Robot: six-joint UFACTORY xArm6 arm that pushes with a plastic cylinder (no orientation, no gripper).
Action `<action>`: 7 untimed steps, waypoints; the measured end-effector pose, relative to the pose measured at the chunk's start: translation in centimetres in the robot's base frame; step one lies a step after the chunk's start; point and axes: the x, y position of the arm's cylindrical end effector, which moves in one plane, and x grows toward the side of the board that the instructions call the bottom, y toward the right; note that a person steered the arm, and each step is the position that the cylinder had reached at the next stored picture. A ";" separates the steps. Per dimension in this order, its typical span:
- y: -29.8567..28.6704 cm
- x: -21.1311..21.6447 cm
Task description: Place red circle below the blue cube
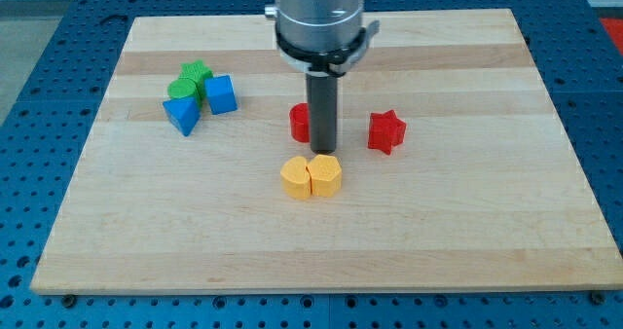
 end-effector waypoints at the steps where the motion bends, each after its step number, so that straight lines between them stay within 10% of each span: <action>1: 0.9 -1.5; 7: -10.2 -2.1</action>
